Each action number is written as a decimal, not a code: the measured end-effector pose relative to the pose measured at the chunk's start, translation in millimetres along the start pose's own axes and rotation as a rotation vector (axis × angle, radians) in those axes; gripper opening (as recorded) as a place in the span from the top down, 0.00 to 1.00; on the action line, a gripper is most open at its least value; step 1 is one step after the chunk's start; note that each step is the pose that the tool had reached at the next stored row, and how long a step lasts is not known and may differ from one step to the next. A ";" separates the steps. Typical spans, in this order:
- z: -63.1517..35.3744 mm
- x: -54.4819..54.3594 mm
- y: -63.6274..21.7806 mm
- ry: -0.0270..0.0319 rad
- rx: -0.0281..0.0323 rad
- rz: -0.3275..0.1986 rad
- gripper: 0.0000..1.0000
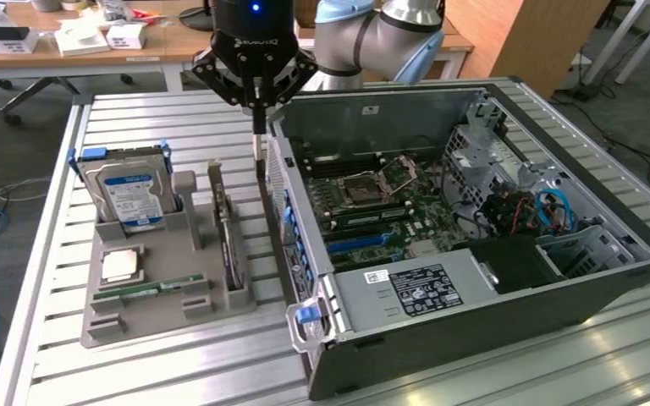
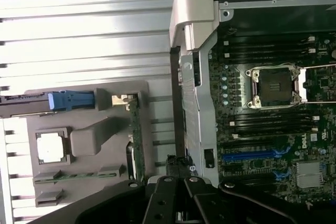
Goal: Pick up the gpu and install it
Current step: 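Reach for the gpu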
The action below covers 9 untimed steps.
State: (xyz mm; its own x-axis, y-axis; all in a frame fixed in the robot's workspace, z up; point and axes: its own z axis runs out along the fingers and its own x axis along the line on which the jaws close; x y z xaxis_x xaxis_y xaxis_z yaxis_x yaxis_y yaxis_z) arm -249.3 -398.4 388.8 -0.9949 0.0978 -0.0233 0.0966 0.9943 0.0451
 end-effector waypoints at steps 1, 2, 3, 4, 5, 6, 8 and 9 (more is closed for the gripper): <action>0.0 3.2 -0.3 0.0000 0.0000 0.001 0.89; 0.1 6.3 -0.6 -0.0001 0.0000 0.002 0.89; 0.2 9.4 -0.9 -0.0002 0.0000 0.004 0.89; 0.3 12.6 -1.2 -0.0002 0.0001 0.005 0.89; 0.4 16.0 -1.6 -0.0003 0.0001 0.006 0.89; 0.4 19.0 -1.9 -0.0003 0.0002 0.007 0.89; 0.7 25.3 -2.5 -0.0005 0.0003 0.010 0.89; 0.8 28.5 -2.8 -0.0005 0.0004 0.011 0.89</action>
State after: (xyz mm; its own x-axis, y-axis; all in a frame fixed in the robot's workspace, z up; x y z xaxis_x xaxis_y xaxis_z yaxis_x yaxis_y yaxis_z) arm -277.9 -398.4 387.2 -0.9938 0.1087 -0.0233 0.1075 0.9932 0.0449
